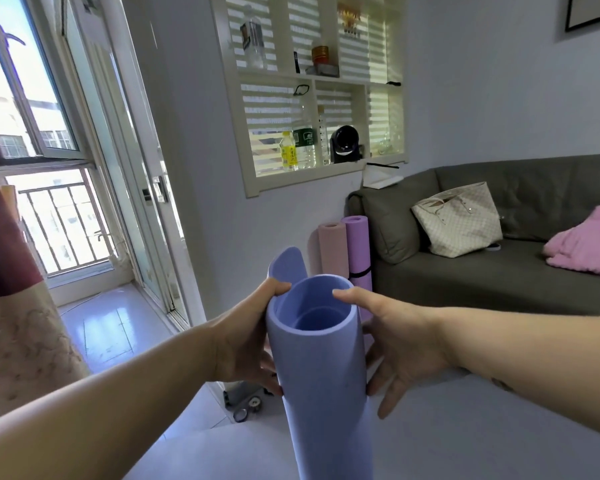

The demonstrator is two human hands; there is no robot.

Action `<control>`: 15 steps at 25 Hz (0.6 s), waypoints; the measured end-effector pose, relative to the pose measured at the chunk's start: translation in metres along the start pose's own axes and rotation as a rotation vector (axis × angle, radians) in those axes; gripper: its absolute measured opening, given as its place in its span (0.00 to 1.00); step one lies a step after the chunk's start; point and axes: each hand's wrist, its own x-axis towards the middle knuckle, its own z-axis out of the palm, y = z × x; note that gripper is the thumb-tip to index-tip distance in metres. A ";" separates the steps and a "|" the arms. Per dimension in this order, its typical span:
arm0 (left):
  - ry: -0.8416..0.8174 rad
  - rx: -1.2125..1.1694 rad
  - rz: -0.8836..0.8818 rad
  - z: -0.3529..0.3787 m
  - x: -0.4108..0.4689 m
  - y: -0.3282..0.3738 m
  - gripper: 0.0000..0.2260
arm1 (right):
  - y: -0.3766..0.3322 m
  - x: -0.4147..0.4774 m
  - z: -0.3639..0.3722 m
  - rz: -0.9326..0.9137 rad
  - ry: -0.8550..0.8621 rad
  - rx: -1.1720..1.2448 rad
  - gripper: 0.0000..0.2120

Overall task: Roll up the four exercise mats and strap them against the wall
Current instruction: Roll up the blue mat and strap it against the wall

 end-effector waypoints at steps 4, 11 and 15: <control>0.016 -0.055 -0.025 0.001 0.015 -0.019 0.28 | 0.023 0.013 -0.001 0.004 0.003 0.041 0.59; -0.015 -0.059 -0.037 0.004 0.030 -0.035 0.27 | 0.039 0.021 0.001 0.025 0.071 0.043 0.58; -0.013 -0.040 -0.052 0.017 0.043 -0.046 0.26 | 0.056 0.025 0.001 0.057 0.127 0.051 0.51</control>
